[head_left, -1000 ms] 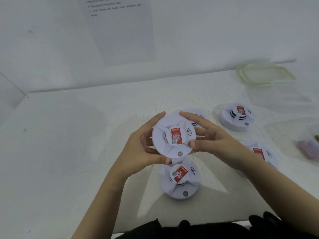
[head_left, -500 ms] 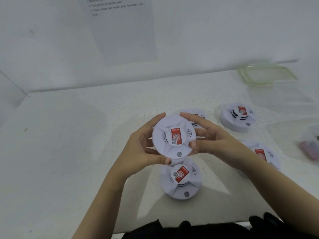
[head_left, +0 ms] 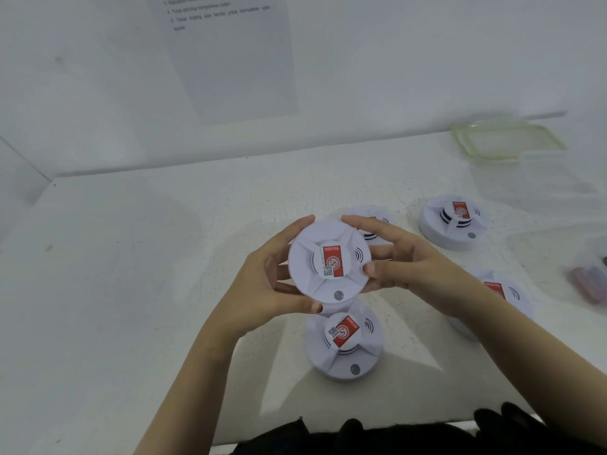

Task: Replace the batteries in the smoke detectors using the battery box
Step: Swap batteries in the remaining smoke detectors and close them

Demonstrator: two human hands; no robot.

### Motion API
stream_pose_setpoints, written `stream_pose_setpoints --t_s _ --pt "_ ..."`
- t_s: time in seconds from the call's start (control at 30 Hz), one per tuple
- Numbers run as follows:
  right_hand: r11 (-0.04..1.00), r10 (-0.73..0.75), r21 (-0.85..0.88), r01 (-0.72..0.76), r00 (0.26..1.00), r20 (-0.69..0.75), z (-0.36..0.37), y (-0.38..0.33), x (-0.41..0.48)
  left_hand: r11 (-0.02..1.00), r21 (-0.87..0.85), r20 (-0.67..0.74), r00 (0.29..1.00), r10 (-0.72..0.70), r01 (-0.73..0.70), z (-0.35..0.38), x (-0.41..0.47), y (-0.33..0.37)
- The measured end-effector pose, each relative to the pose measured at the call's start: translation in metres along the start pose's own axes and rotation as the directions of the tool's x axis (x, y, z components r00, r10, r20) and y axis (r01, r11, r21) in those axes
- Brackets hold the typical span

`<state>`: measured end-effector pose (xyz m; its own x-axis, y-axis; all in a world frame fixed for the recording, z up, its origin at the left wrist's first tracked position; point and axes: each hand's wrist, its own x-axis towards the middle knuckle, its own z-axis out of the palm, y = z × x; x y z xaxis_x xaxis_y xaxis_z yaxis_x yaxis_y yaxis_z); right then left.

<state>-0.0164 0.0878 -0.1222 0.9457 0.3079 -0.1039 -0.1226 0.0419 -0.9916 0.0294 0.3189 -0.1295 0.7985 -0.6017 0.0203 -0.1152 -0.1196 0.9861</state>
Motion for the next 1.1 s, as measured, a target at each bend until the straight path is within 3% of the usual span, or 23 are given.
stream_pose_setpoints --t_s 0.6,1.1 --pt "0.999 -0.016 -0.043 0.015 1.0 -0.024 -0.006 0.002 0.003 1.0 -0.024 0.05 0.999 -0.005 0.006 -0.002 0.001 0.003" --pt "0.986 -0.002 -0.169 0.011 0.999 0.053 -0.004 -0.009 0.004 1.0 -0.018 0.104 0.994 -0.023 0.025 0.0 0.003 0.002"
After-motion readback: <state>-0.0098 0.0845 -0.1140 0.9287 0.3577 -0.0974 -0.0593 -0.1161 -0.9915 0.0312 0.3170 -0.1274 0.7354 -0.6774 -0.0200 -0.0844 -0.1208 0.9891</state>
